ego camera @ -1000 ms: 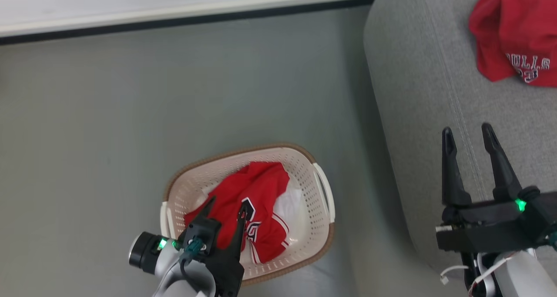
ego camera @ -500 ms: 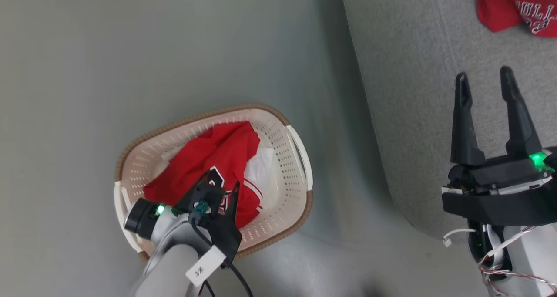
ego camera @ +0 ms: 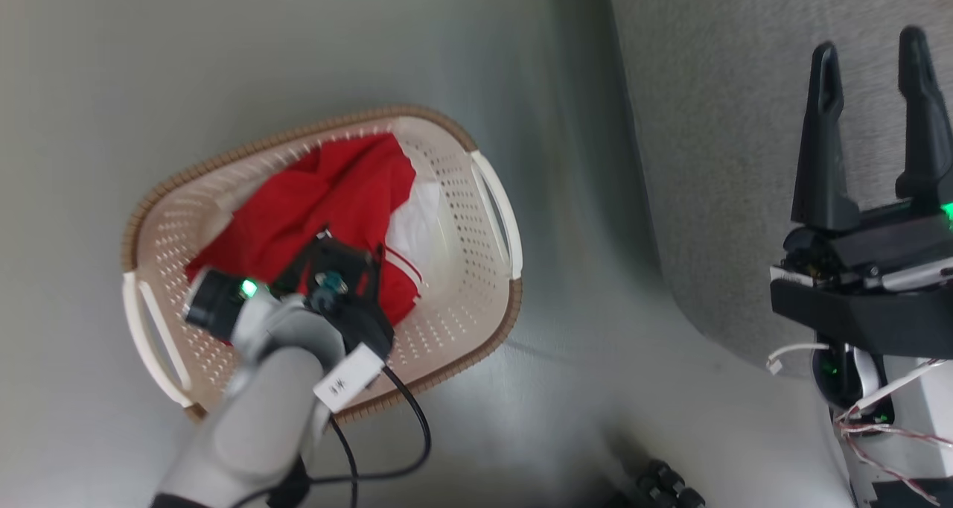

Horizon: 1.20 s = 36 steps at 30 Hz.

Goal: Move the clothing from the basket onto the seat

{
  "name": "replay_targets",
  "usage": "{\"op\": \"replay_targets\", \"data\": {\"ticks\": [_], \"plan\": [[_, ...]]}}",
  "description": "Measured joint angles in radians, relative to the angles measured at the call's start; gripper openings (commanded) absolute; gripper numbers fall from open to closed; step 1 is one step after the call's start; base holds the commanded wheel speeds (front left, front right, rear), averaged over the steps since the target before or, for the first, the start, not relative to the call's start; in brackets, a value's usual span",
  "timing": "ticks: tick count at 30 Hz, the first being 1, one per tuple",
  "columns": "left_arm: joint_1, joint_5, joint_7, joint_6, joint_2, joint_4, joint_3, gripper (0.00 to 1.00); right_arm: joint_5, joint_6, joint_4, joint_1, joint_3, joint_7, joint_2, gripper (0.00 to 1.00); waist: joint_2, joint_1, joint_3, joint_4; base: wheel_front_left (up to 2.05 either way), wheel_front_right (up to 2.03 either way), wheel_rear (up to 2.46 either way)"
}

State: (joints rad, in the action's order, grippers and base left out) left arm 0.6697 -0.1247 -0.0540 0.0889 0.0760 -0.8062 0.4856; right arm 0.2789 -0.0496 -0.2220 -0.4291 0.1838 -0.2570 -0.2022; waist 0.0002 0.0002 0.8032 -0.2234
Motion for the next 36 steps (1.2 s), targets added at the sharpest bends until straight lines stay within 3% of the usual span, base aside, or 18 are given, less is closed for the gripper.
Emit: {"op": "replay_targets", "data": {"ticks": [18,19,20,21,22,23,24,36], "plan": [[0.164,0.030,0.017,0.025,0.049,-0.096,-0.048,1.00,0.000,0.021,-0.012,-0.109,-0.014,0.000,0.031,1.00,0.0000,-0.0001,0.218,-0.034,0.00,0.00,0.00],[0.169,0.031,0.017,0.026,0.049,-0.100,-0.048,0.91,0.000,0.024,-0.009,-0.114,-0.014,0.000,0.033,1.00,-0.0001,0.0000,0.225,-0.036,0.00,0.00,0.00],[0.169,0.031,0.017,0.026,0.049,-0.100,-0.048,0.74,0.000,0.024,-0.009,-0.114,-0.014,0.000,0.033,1.00,-0.0001,0.0000,0.225,-0.036,0.00,0.00,0.00],[0.174,0.031,0.016,0.026,0.048,-0.104,-0.049,0.44,-0.002,0.025,-0.005,-0.117,-0.014,0.000,0.035,1.00,-0.0001,-0.0001,0.230,-0.039,0.00,0.00,0.00],[0.175,0.031,0.012,0.026,0.048,-0.110,-0.049,0.33,-0.005,0.025,0.002,-0.119,-0.015,0.000,0.037,1.00,-0.0001,-0.0001,0.234,-0.042,0.00,0.00,0.00],[0.177,0.031,0.007,0.026,0.046,-0.116,-0.049,0.11,-0.008,0.028,0.008,-0.119,-0.015,0.000,0.038,1.00,0.0000,0.0000,0.237,-0.046,0.00,0.00,0.00],[0.177,0.031,0.002,0.026,0.043,-0.120,-0.049,0.00,-0.009,0.031,0.013,-0.121,-0.015,-0.001,0.039,1.00,0.0000,-0.0001,0.237,-0.048,0.00,0.00,0.00],[0.167,-0.002,-0.136,0.015,0.005,-0.125,-0.063,0.00,-0.025,0.052,0.110,-0.153,-0.004,-0.001,0.072,1.00,-0.0002,-0.0002,0.176,-0.043,0.00,0.00,0.00]]}}
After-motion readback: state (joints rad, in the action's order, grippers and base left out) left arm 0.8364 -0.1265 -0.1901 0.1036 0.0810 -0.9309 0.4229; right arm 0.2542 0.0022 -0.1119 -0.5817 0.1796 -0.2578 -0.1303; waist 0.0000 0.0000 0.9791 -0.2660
